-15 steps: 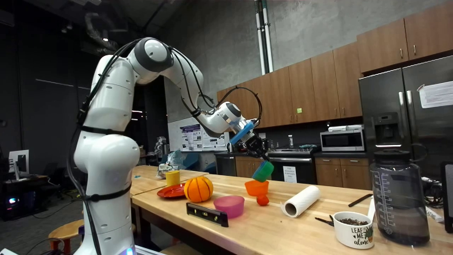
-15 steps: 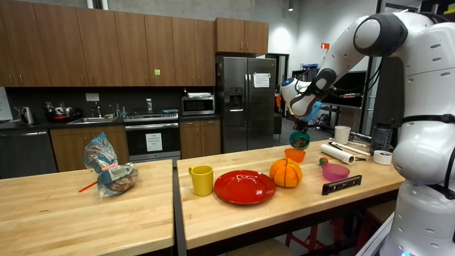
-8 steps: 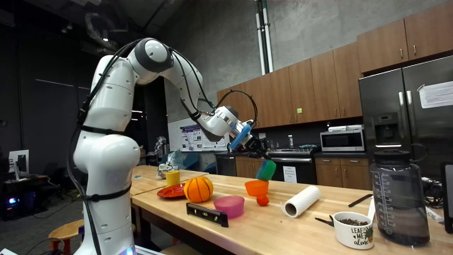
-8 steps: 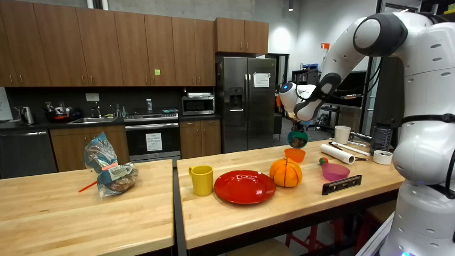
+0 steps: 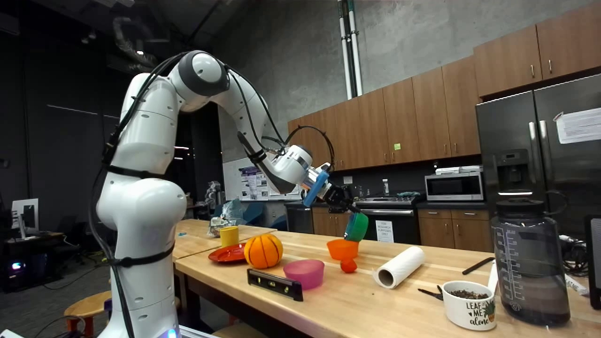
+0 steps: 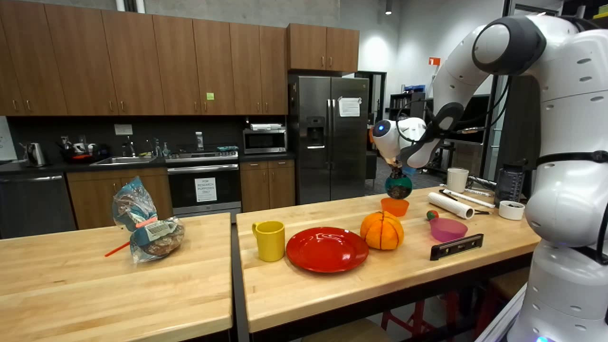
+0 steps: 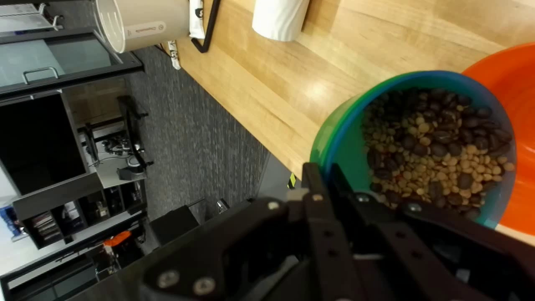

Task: Pour the objects from the green bowl into the orange bowl

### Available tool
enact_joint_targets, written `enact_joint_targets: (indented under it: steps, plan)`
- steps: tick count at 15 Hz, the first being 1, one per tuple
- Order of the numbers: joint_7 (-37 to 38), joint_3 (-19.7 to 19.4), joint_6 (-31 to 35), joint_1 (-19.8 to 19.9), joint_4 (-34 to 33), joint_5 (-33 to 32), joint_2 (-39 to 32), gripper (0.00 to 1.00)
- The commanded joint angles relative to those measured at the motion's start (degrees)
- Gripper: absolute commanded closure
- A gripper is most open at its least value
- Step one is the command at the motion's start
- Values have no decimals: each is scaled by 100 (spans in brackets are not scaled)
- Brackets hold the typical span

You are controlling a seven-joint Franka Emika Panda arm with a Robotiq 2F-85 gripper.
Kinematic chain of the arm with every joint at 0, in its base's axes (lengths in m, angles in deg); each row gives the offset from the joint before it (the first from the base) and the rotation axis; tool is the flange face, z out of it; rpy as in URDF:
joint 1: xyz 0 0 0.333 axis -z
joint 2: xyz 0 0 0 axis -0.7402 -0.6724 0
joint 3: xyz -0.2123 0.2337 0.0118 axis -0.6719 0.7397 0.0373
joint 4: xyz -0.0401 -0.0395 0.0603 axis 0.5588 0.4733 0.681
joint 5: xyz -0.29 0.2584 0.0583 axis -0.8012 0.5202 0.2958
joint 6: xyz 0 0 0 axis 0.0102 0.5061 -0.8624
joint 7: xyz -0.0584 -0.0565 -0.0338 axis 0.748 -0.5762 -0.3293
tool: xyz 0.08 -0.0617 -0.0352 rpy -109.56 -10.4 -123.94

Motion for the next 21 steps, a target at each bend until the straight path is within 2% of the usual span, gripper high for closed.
enact_joint_targets:
  steps: [1,9,21]
  plan:
    - [722,44,-31,-44,288,-814,293,99]
    - [1551,210,-153,-7,675,-1808,553,99]
    - [2266,276,-449,-7,876,-2519,676,99]
